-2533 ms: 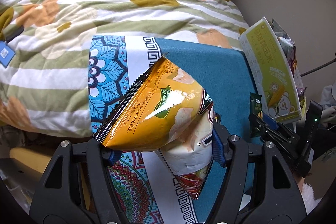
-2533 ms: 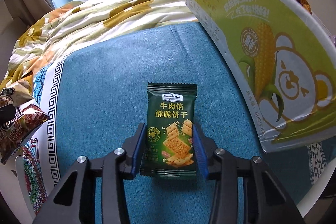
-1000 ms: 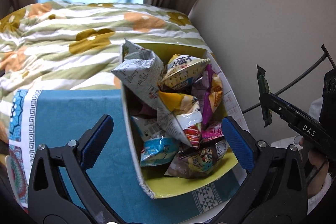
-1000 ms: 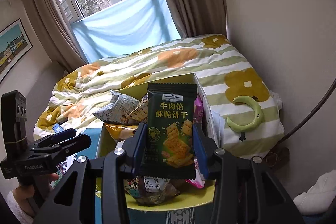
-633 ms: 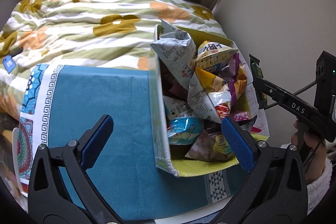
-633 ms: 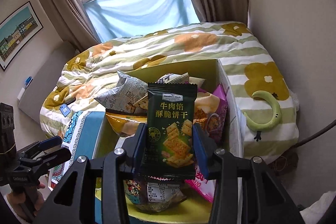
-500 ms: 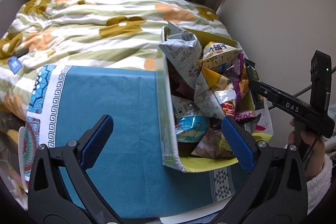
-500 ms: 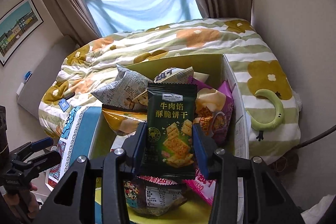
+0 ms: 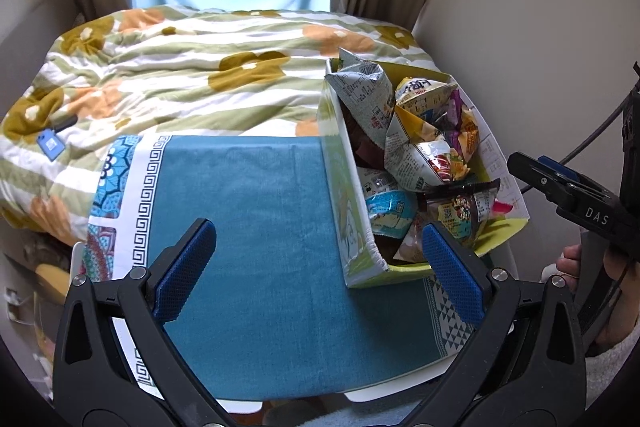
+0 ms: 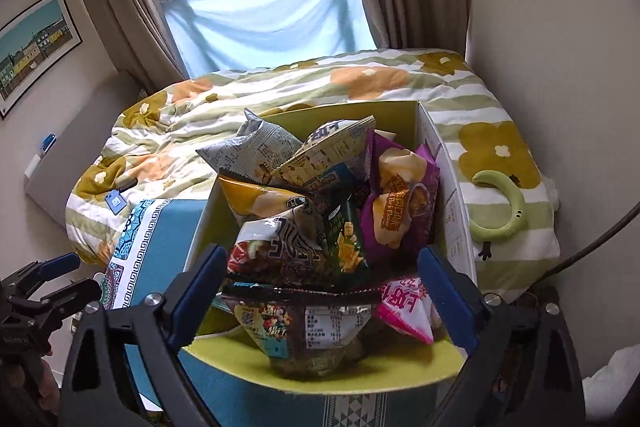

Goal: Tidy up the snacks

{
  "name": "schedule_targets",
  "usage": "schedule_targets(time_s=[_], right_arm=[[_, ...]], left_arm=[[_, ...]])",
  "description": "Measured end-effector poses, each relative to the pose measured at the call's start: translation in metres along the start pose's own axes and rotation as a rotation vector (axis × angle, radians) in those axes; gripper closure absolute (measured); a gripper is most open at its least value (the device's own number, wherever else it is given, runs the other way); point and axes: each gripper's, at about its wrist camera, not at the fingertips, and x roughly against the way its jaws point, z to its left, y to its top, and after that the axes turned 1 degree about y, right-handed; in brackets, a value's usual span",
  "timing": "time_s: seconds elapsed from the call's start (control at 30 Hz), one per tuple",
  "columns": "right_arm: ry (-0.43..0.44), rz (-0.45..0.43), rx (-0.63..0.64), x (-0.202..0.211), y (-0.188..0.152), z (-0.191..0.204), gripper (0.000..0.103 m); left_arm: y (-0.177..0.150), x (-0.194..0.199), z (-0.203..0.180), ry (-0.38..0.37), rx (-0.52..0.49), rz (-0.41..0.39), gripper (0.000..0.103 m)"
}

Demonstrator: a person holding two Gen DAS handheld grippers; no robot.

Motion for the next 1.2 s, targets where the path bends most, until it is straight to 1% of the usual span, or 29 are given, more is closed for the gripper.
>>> schedule_targets(time_s=[0.23, 0.33, 0.47, 0.5, 0.57, 0.67, 0.8, 0.9, 1.03, 1.2], right_arm=[[-0.020, -0.086, 0.008, 0.059, -0.023, 0.044, 0.008], [-0.039, -0.111, 0.014, 0.088, -0.036, 0.066, 0.008], [-0.058, -0.140, 0.028, 0.124, -0.062, 0.094, 0.008], [-0.069, -0.151, 0.045, 0.130, -0.068, 0.102, 0.008], [-0.105, -0.186, 0.068, 0.144, -0.081, 0.118, 0.008], [-0.122, -0.221, 0.086, 0.160, -0.096, 0.137, 0.008], [-0.166, -0.260, 0.116, 0.175, -0.111, 0.158, 0.008], [-0.191, -0.265, 0.133, 0.178, -0.121, 0.167, 0.008], [-0.188, -0.262, 0.116, 0.179, -0.130, 0.172, 0.008], [-0.190, -0.257, 0.094, 0.181, -0.134, 0.172, 0.008]], left_arm=[[-0.028, 0.066, 0.017, 0.033, -0.052, -0.104, 0.001], [-0.047, 0.099, 0.026, 0.037, -0.046, -0.147, 0.001], [-0.070, 0.142, 0.039, 0.032, -0.016, -0.222, 0.001], [-0.075, 0.151, 0.042, 0.038, -0.014, -0.241, 0.001], [-0.085, 0.170, 0.046, 0.073, -0.017, -0.285, 0.001], [-0.100, 0.195, 0.054, 0.122, -0.017, -0.338, 0.001], [-0.113, 0.214, 0.065, 0.126, -0.002, -0.369, 0.001], [-0.118, 0.219, 0.068, 0.129, -0.002, -0.374, 0.001], [-0.122, 0.219, 0.065, 0.140, -0.018, -0.371, 0.001], [-0.124, 0.221, 0.064, 0.150, -0.022, -0.385, 0.001]])
